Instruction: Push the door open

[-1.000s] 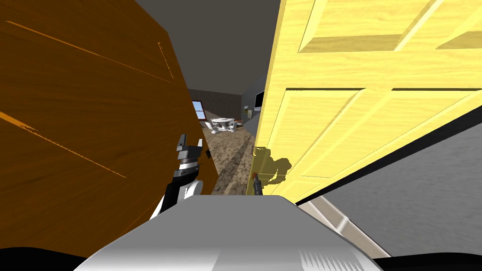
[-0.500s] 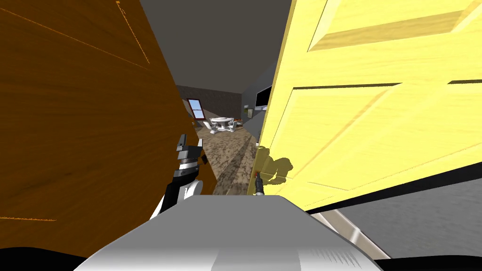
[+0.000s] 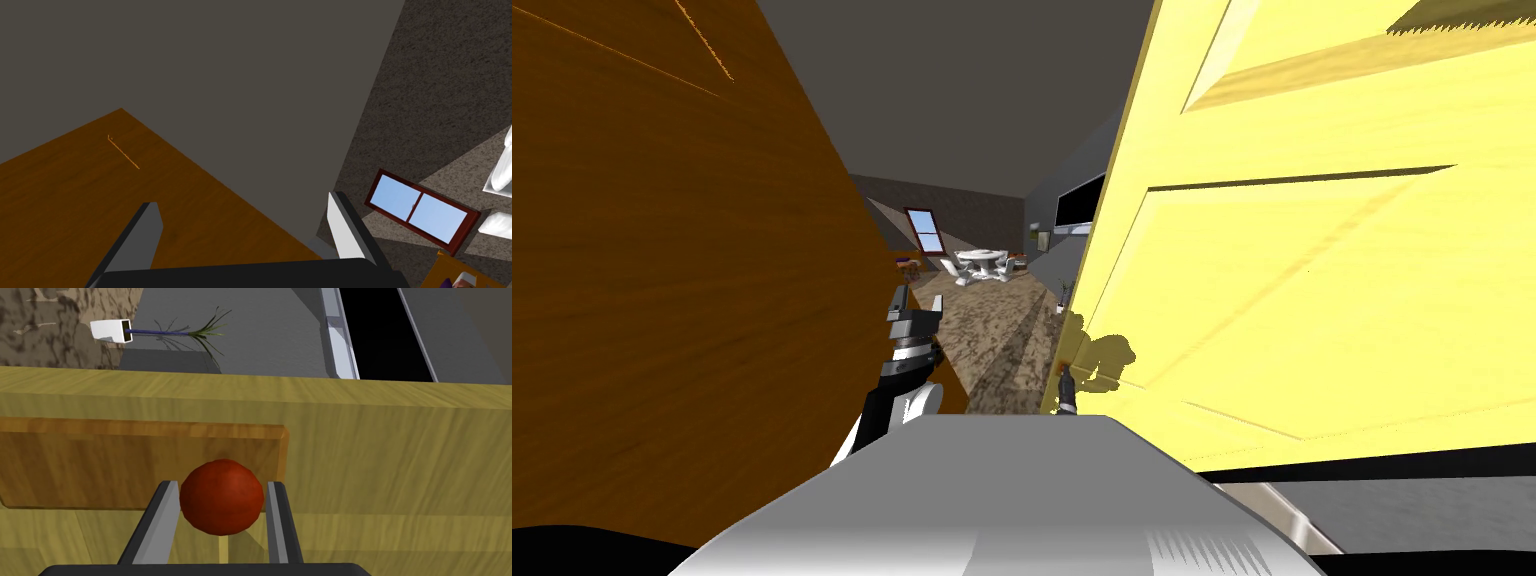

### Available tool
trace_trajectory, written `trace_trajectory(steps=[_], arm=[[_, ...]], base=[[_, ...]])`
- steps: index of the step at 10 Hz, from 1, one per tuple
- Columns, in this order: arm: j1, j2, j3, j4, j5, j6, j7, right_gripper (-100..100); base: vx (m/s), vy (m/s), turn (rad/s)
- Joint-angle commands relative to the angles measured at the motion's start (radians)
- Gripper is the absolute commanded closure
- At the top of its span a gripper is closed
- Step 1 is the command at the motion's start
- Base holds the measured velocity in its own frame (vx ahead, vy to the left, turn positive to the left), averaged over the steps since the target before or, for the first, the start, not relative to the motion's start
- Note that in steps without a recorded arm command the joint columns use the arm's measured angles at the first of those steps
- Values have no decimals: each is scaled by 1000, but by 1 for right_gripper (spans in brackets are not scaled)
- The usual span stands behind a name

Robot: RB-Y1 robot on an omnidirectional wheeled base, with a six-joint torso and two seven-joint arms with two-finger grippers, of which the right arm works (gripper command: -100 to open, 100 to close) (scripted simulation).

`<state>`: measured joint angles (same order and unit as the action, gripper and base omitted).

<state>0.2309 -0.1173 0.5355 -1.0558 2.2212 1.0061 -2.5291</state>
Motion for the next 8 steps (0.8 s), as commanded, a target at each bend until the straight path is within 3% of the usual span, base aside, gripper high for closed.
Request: trace_trajectory(steps=[1,2,8], arm=[[6,-11,-33,-20,-28,7,19,100],[6,-11,-33,-20,-28,7,19,100],[-27,7,-104,6,-109,33,56,100]], base=[[227,20,-30],[152,12,-11],[197,21,-32]])
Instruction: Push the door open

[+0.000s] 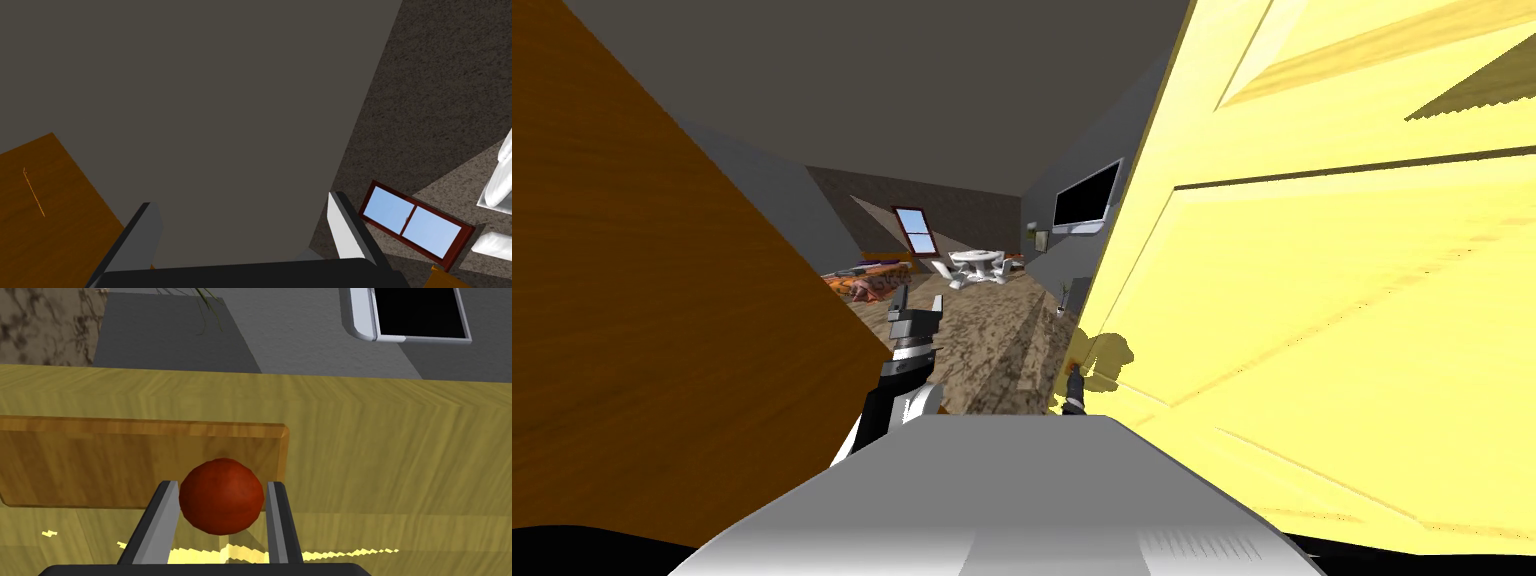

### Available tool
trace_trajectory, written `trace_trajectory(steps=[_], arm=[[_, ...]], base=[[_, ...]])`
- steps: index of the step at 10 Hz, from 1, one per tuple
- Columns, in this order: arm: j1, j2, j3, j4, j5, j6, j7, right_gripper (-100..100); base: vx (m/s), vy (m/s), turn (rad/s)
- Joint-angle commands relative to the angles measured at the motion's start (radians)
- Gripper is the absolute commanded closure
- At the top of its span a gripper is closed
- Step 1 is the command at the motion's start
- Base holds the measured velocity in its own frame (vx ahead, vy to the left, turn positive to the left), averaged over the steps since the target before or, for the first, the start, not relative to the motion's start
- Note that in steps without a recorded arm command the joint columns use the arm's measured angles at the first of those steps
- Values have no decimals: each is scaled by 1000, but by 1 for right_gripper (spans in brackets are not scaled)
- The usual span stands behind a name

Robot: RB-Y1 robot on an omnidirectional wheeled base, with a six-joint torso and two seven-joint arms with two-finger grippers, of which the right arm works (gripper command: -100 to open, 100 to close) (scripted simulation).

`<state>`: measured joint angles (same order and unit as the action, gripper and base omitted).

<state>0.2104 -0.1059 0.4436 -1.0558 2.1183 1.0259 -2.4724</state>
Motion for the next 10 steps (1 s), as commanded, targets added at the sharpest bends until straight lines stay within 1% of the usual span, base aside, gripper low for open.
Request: trace_trajectory(steps=[1,2,3,4,6,10], arm=[[-12,-2,-23,10,-18,17,5,100],[-16,1,-33,13,-29,21,10,100],[-14,1,-23,20,-21,18,2,100],[-21,-1,-43,23,-38,29,8,100],[-27,0,-62,29,-58,37,15,100],[-44,2,-109,42,-105,56,33,100]], base=[[224,13,-45],[223,23,-28],[101,5,-26],[123,-7,-35],[179,-26,-40],[223,-28,-46]])
